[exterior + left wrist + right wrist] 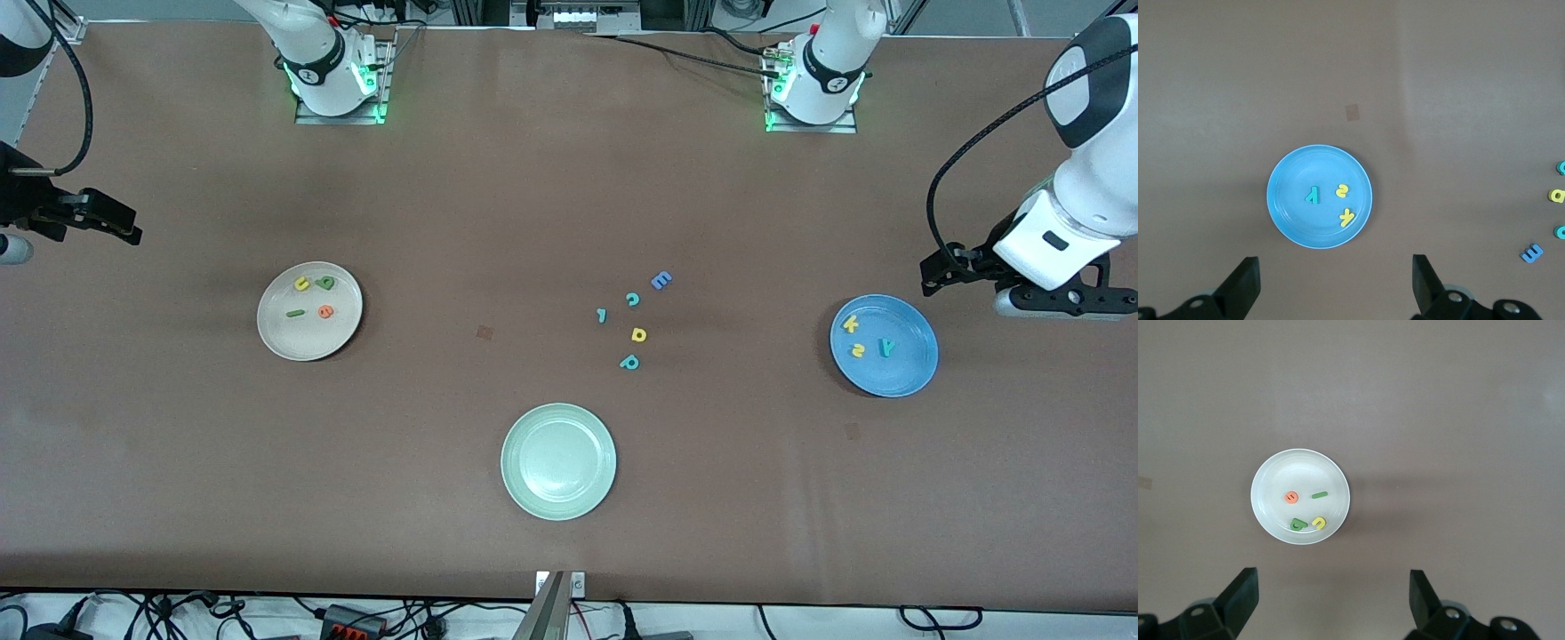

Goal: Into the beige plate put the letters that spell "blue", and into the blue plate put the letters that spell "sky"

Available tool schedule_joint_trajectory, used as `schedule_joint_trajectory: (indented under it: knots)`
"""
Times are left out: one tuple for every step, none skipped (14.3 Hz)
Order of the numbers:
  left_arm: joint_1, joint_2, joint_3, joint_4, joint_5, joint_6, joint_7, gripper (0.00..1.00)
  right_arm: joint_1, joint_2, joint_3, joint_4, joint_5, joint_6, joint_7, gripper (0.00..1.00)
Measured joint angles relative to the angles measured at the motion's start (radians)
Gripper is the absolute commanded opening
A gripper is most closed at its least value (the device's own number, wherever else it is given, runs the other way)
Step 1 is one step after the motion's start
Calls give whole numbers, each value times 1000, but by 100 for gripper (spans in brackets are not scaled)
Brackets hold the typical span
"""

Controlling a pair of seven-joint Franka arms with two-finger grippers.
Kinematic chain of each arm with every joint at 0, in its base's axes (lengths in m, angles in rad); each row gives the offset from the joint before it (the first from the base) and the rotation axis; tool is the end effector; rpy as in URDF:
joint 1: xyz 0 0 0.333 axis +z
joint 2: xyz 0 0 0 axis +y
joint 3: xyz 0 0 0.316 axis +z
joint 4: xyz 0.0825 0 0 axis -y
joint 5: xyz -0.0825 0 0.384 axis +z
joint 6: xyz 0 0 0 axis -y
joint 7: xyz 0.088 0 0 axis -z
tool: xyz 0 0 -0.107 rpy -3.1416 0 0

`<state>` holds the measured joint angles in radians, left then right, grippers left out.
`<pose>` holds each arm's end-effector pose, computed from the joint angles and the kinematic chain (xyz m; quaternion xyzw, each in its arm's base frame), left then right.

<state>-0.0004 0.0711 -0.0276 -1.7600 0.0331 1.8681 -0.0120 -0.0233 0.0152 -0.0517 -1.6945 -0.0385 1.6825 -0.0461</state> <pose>0.5888 -0.0135 0.5196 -0.9996 0.0125 -0.0188 0.0146 0.5622 -0.0458 0.5670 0.9996 -0.0120 -0.0147 0.0186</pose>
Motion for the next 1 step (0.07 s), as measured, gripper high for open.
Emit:
schedule_joint_trajectory:
  knots:
    - [0, 0, 0, 0, 0, 0, 0, 100, 0, 0, 0, 0, 0, 0, 0, 100]
